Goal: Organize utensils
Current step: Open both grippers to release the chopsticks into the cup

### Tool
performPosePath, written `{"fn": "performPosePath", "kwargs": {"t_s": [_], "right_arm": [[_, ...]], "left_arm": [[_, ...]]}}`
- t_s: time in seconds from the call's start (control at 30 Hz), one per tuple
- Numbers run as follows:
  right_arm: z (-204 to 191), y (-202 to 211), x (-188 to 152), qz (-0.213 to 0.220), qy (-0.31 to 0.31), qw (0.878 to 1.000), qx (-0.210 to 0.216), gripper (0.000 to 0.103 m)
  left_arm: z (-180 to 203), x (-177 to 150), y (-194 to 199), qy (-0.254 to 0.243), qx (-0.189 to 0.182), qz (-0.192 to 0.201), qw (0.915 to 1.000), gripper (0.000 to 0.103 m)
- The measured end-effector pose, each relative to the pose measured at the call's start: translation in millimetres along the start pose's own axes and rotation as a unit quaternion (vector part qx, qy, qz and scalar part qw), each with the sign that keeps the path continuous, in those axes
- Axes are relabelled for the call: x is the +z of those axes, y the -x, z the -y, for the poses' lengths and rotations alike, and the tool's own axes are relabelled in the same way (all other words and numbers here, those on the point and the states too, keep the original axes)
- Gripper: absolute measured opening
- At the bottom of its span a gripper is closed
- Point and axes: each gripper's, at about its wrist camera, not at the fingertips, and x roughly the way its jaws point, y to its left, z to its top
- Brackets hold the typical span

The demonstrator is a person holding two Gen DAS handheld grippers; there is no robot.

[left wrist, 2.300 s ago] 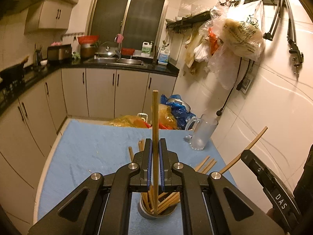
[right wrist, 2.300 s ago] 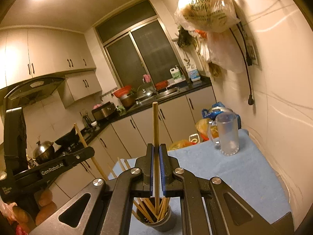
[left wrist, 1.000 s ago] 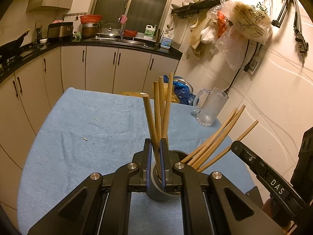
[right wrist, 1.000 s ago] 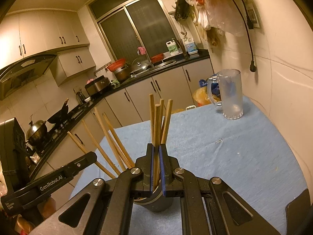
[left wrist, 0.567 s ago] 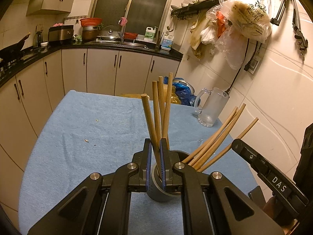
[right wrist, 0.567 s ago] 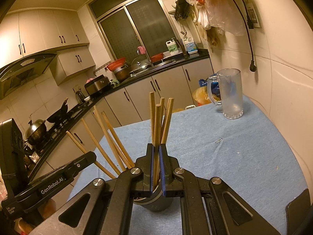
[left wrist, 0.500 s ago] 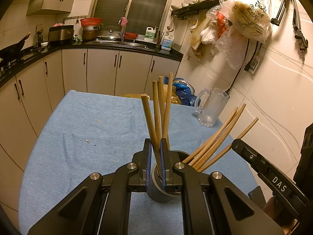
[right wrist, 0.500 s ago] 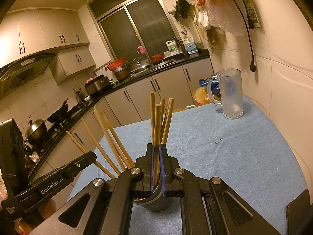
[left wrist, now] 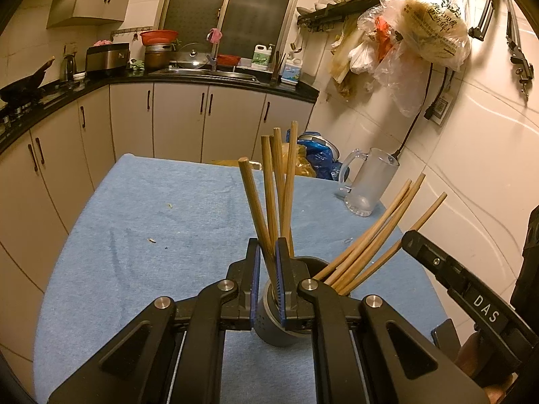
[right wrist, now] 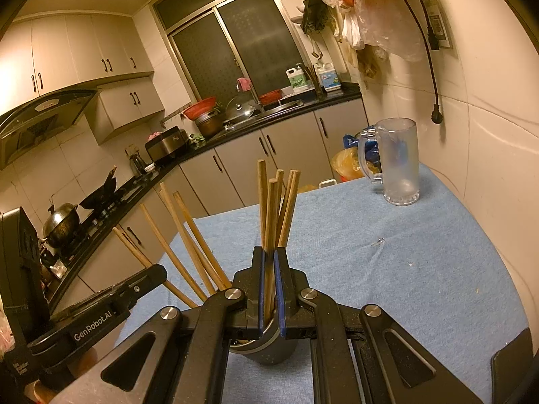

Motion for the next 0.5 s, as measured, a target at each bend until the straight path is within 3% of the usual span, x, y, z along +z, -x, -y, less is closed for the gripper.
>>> {"fn": "performPosePath", "kwargs": {"t_s": [0.2,0.27,0.5], "right_arm": [[-3.3,1.2,1.9,0.004,0.013,1.000,-0.001,0.007],[-3.7,1.2,2.6,0.003,0.012,1.000,-0.002,0.007],[-1.9,2.8,7.1,0.007,0.010,1.000,-0.009,0.007]], "left_arm": [[-0.2,0.4,-2.1,0.000,0.003,-0.001,1.0000,0.010],[-1.4,-0.1,-3.0,0.002,0.008,-0.002,1.0000,0.019],[-5.7,-0.2,-5.9,0.007,0.019,0.001,0.9998,0.025]]}}
